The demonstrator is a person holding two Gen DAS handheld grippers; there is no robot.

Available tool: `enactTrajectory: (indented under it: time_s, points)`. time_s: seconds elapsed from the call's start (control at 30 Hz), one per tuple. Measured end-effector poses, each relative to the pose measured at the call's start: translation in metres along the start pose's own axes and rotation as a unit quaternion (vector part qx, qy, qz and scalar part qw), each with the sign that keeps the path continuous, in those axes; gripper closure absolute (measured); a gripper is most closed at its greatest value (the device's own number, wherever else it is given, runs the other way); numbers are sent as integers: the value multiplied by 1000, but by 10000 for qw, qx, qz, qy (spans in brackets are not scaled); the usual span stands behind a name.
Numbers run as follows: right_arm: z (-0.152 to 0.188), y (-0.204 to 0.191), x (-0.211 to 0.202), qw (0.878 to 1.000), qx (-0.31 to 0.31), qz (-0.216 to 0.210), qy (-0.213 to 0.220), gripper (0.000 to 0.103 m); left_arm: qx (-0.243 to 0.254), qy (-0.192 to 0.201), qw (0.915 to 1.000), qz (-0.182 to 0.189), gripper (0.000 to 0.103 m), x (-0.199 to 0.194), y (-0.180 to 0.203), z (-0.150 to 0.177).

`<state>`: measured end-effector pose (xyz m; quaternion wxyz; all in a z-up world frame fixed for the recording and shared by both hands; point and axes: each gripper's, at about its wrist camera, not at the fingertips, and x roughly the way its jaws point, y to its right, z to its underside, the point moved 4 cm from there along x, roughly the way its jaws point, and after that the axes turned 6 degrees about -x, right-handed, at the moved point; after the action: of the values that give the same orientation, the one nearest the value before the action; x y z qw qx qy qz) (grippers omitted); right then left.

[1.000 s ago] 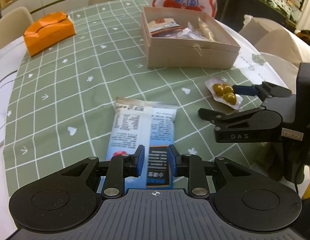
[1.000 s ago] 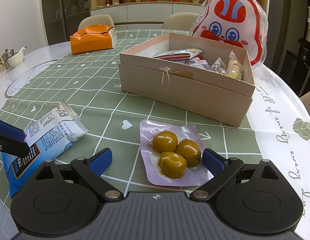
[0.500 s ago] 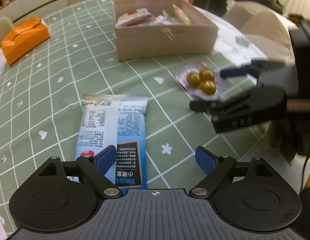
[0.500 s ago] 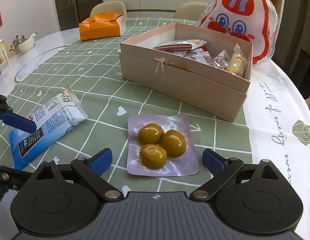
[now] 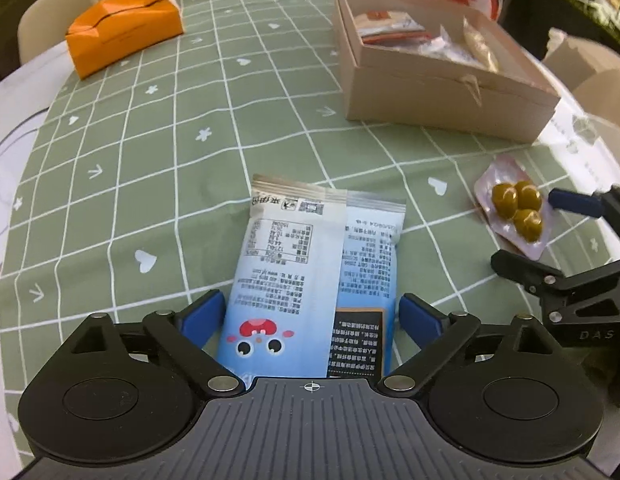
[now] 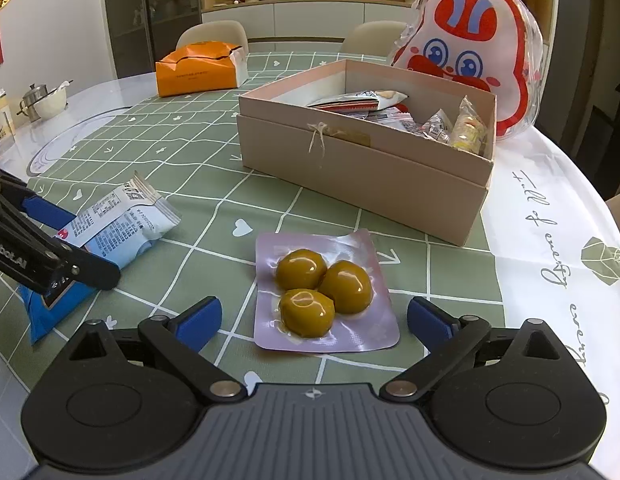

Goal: Organize snacks
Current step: 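Grasp the blue-white packet with the left gripper while the right grasps the yellow sweets tray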

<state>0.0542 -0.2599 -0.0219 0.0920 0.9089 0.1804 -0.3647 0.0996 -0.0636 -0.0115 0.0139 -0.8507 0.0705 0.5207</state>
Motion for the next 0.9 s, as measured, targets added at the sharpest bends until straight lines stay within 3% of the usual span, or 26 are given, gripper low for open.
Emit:
enactTrajectory:
  time_s: [0.13, 0.2, 0.3, 0.47, 0.57, 0.63, 0.9]
  points:
    - [-9, 2, 3, 9993, -24, -144, -349, 7, -165, 1, 9998, -87, 18, -6, 6, 3]
    - [-16, 7, 3, 9987, 147, -183, -445, 11, -362, -40, 9992, 154, 19, -12, 11, 10]
    - [-18, 12, 3, 9986, 336, -42, -412, 11, -321, -76, 9993, 153, 19, -18, 22, 21]
    - [-18, 8, 8, 9985, 182, 104, -497, 19, -453, -235, 9980, 379, 20, -26, 32, 29]
    - [-21, 5, 8, 9985, 97, 75, -539, 30, -478, -187, 9975, 495, 20, -34, 37, 29]
    - [-24, 3, 6, 9981, 26, 37, -609, 31, -424, -142, 9975, 545, 20, -40, 42, 28]
    - [-25, 4, -40, 9988, -77, -72, -485, 34, -198, -17, 9960, 868, 20, -56, 62, 20]
